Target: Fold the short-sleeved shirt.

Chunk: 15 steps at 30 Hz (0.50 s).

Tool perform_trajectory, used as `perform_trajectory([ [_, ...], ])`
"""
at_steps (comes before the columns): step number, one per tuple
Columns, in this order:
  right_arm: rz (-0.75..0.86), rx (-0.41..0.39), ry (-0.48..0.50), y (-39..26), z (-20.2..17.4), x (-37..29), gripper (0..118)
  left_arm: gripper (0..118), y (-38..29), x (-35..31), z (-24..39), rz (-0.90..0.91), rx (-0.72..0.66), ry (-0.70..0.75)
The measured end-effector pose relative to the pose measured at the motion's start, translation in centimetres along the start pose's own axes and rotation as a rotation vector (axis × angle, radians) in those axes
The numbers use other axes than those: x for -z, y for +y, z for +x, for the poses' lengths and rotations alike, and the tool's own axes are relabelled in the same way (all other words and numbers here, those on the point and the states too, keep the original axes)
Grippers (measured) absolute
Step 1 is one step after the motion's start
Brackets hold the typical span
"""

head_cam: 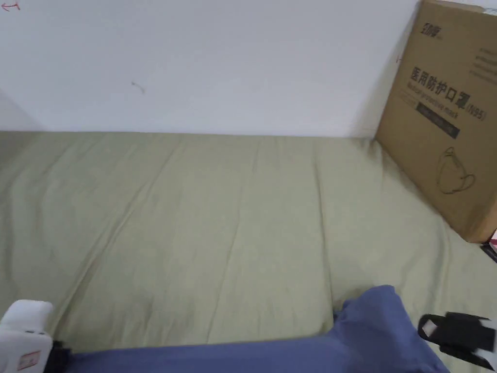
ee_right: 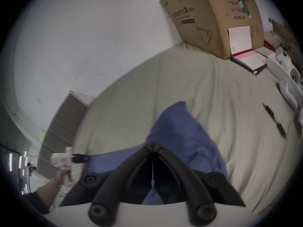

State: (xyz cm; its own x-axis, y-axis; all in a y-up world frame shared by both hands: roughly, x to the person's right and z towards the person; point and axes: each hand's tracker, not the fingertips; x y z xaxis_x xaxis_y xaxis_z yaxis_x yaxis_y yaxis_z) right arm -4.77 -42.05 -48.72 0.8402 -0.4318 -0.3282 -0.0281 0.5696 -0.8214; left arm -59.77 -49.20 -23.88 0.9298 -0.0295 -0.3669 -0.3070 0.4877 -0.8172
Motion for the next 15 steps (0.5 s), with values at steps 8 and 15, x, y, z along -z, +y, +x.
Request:
perform_trajectory([
  [8, -0.216, -0.065, -0.220, 6.3, 2.8, 13.8, 117, 0, 0.0, -6.0, 0.5, 0.054, -0.002, -0.076],
  [15, -0.276, -0.218, -0.309, 5.3, 2.2, 16.1, 54, 0, -0.3, -7.1, -0.5, 0.049, -0.073, -0.111],
])
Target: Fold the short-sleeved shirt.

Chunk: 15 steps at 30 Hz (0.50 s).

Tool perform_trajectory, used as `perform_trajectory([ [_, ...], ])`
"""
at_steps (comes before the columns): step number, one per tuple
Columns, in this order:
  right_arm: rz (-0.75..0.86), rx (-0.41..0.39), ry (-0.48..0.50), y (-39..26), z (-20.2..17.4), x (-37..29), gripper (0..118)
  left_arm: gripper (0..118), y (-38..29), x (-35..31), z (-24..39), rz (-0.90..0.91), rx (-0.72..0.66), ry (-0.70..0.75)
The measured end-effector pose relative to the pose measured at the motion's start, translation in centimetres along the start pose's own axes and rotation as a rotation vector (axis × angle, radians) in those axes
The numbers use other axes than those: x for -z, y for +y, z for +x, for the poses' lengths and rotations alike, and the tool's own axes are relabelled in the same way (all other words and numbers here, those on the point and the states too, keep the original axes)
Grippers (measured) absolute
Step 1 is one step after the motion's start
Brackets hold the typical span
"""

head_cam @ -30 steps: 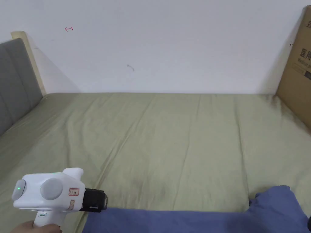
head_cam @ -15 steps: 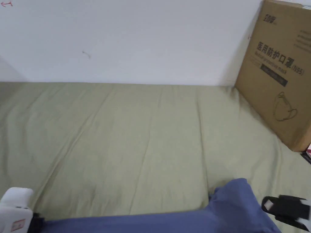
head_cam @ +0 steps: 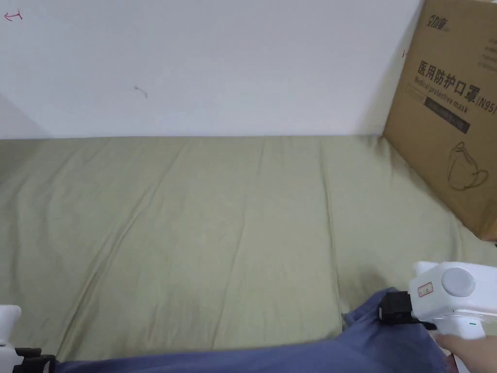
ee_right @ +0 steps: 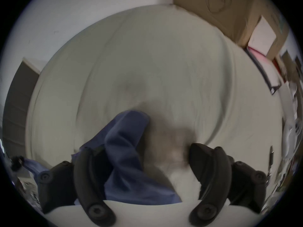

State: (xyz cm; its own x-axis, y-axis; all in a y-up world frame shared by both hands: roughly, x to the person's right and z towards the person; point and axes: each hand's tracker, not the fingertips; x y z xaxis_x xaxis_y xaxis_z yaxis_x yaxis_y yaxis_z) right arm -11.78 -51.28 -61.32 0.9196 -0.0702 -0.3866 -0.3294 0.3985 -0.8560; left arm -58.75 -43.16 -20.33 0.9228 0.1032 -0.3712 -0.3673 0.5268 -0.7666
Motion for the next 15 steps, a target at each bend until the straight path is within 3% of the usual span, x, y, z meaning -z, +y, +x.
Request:
perform_trajectory([
  [1, 0.011, -0.021, -0.008, -0.5, -0.3, -0.9, 16, 0, 0.0, 0.2, -0.1, -0.004, -0.004, -0.001],
  [2, 0.022, -0.031, 0.002, -0.7, -0.3, -1.6, 0, 0, -0.2, 0.3, -0.2, -0.005, -0.008, 0.001],
  [3, 0.024, -0.021, 0.075, -0.9, -0.4, -2.0, 0, 0, -0.3, 0.4, -0.3, -0.001, -0.015, 0.005],
  [4, 0.070, -0.014, 0.016, -1.1, -0.4, -3.2, 0, 0, -0.2, 0.5, -0.3, 0.005, -0.034, 0.003],
  [5, 0.101, 0.011, 0.060, -1.3, -0.1, -4.2, 0, 0, -0.3, 0.5, -0.4, 0.021, -0.054, 0.000],
  [9, 0.282, 0.175, 0.177, -2.2, 1.4, -9.3, 0, 0, 0.1, -0.9, -1.0, 0.135, -0.129, 0.010],
  [15, 0.463, 0.130, 0.191, -4.3, 1.3, -16.2, 0, 0, 0.3, -5.0, -0.1, 0.319, -0.113, 0.004],
])
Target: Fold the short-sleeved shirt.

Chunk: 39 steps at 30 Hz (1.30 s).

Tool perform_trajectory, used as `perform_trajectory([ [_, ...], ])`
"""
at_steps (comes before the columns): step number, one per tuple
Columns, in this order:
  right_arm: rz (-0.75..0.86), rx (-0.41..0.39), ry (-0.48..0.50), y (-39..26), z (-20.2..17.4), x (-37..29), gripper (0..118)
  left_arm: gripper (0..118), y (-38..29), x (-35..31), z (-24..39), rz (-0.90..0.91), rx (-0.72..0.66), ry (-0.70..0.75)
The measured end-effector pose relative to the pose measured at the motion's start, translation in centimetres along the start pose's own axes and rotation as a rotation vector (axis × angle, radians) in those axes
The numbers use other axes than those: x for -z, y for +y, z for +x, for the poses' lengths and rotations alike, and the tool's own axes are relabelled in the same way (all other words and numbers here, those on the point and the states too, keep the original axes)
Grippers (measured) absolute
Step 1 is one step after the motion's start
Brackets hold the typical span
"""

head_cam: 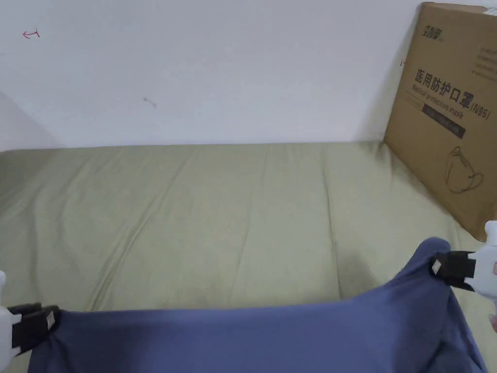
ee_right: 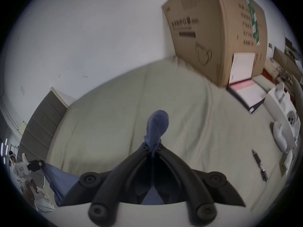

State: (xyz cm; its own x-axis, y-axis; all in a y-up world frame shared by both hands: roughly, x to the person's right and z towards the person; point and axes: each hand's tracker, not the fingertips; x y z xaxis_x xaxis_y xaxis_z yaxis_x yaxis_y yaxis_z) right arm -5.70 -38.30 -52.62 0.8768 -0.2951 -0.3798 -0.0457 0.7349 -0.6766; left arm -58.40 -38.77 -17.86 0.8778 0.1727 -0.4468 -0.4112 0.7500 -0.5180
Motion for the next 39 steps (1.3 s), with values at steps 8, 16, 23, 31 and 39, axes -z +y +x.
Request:
perform_trajectory([
  [8, -0.121, 0.018, -0.001, -7.0, 3.0, -9.6, 0, 0, -4.2, -5.2, -0.5, -0.088, 0.017, -0.055],
  [16, -0.487, 0.030, -0.056, -17.4, 7.4, -10.2, 0, 0, -14.3, -5.2, -2.2, -0.442, -0.032, -0.016],
  [23, -0.499, 0.054, -0.036, -16.8, 6.8, -8.9, 26, 61, -14.4, -5.1, -2.6, -0.408, -0.133, -0.052],
  [31, -0.081, -0.062, 0.020, -11.8, -1.5, -16.1, 118, 111, -8.5, -14.2, 2.0, 0.129, -0.099, -0.055],
  [39, 0.372, -0.156, 0.130, -13.7, -7.7, -19.9, 22, 50, -8.7, -18.3, 8.8, 0.522, -0.029, 0.020],
])
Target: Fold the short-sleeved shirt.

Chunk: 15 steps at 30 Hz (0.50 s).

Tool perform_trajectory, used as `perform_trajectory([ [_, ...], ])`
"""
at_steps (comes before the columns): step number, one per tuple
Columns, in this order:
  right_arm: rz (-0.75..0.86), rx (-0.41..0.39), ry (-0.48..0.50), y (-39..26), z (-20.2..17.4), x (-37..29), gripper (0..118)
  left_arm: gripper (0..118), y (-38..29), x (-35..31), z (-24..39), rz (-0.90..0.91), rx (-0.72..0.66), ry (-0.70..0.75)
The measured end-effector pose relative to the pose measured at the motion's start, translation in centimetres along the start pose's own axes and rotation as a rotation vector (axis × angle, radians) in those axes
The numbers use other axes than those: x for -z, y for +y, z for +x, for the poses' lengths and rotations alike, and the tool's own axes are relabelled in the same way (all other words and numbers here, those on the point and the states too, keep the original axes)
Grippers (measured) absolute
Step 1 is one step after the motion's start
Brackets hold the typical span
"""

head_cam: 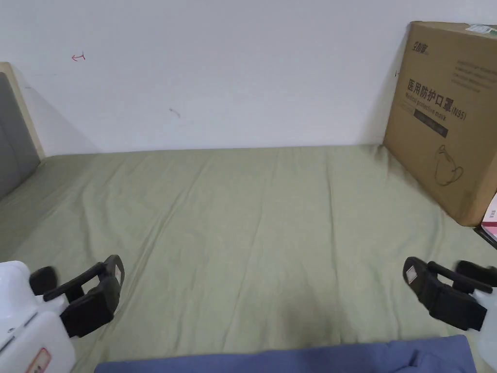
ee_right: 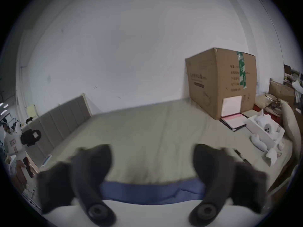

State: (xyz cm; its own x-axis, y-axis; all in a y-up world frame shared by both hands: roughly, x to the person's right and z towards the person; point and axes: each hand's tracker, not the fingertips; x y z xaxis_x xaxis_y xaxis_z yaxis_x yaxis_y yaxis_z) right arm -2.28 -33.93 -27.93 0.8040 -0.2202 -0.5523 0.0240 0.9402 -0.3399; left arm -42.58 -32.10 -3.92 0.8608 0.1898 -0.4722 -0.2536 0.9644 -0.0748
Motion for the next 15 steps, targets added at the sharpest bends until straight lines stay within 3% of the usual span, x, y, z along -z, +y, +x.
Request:
perform_trajectory([
  [1, -0.017, -0.013, -0.018, -0.1, -0.6, 0.3, 0, 12, 0.0, 0.0, 0.4, -0.014, 0.002, -0.009],
  [2, -0.051, -0.049, -0.058, -0.3, -1.0, 0.5, 0, 0, -0.2, 0.6, 0.4, -0.044, 0.017, -0.009],
  [4, -0.083, 0.017, 0.007, -0.5, -0.2, 0.6, 0, 0, -0.7, 0.5, 0.7, -0.064, 0.036, -0.005],
  [8, -0.007, 0.149, 0.032, -0.2, 0.9, -0.8, 0, 0, -0.2, 0.2, -1.1, -0.111, -0.004, -0.063],
  [12, 0.030, 0.355, 0.176, 0.9, 2.8, -1.9, 0, 0, -0.2, 1.8, -8.8, -0.239, -0.359, -0.280],
  [15, -0.016, 0.407, 0.177, 0.7, 3.9, -1.3, 0, 0, -2.6, 4.9, -14.2, -0.502, -0.534, -0.373],
])
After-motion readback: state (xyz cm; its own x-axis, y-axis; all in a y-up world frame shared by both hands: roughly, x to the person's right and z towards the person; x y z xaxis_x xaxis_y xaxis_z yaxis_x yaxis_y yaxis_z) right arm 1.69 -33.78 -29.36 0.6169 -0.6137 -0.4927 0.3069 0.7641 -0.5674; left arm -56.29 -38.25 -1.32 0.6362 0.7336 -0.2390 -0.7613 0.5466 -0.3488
